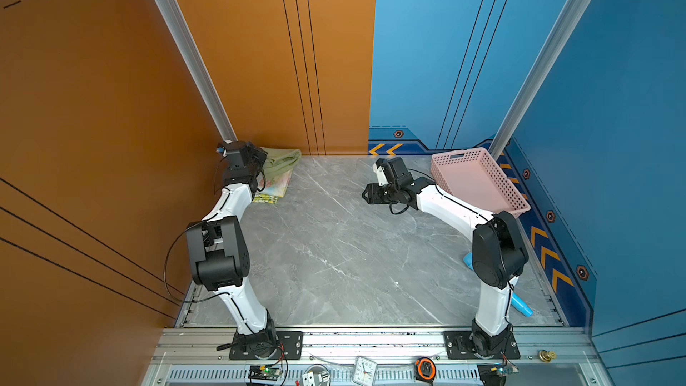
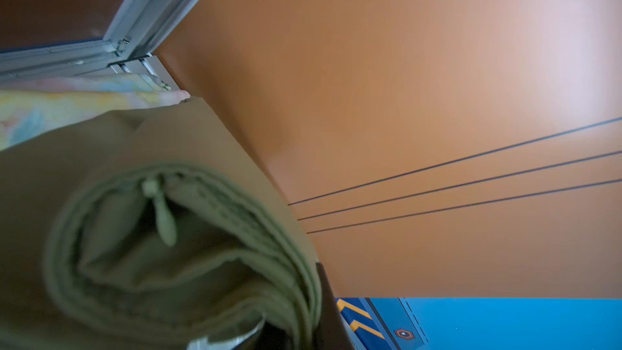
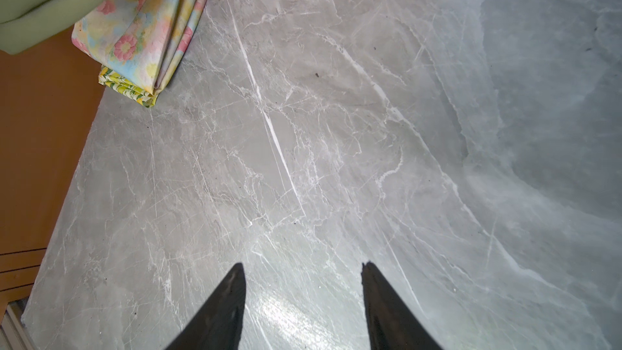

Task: Fold and stack skirts
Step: Place the skirt on the skirt.

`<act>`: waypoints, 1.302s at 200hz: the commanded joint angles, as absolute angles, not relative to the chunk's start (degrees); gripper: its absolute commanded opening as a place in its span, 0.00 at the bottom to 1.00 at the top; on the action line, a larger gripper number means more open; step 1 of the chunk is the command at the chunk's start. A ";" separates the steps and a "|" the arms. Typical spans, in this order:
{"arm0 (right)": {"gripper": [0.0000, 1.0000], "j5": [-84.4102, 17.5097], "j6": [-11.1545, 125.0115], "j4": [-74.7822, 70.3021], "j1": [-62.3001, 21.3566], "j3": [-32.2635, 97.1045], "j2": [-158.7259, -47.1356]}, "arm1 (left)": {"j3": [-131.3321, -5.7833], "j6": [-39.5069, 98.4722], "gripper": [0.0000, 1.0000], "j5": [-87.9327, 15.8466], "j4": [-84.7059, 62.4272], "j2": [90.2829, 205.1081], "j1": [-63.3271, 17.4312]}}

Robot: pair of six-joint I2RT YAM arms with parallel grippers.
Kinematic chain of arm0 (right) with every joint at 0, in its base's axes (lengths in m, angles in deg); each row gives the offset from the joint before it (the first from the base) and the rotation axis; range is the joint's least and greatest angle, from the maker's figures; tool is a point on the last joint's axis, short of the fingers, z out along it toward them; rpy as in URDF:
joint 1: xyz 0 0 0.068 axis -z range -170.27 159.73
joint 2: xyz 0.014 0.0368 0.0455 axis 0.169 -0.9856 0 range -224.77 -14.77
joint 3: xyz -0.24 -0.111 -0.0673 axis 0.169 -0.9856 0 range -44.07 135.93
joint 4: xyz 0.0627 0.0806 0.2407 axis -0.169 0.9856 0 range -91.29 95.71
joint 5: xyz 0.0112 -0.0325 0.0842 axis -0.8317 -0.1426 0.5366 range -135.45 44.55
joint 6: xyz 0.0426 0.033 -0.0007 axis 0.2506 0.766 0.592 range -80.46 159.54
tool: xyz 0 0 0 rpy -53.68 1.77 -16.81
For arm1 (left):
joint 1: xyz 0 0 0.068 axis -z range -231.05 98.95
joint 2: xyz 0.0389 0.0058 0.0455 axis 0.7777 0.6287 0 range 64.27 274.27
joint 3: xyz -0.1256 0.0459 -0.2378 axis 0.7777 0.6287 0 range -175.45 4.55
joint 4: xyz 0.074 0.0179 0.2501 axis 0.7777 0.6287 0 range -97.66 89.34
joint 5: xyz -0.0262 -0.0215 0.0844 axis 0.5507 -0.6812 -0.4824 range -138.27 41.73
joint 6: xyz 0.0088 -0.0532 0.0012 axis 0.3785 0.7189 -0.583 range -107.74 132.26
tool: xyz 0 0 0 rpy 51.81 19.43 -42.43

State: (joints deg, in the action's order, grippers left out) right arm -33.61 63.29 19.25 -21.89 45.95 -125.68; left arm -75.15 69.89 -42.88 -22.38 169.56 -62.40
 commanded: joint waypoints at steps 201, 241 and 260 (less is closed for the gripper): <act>0.65 -33.12 61.01 21.51 -18.12 46.90 -126.04 | -75.72 69.58 0.90 -66.42 5.00 175.86 -60.37; 0.79 -35.47 60.03 21.30 -16.67 42.95 -121.13 | -72.56 63.07 0.98 -64.79 7.48 169.82 -61.68; 0.91 -37.28 59.15 20.88 -15.31 40.37 -117.86 | -71.99 56.63 0.98 -63.19 7.37 165.89 -61.65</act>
State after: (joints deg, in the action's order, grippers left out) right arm -33.88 60.58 20.23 -17.03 42.84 -123.56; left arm -73.08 65.39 -63.87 4.27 171.92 -61.29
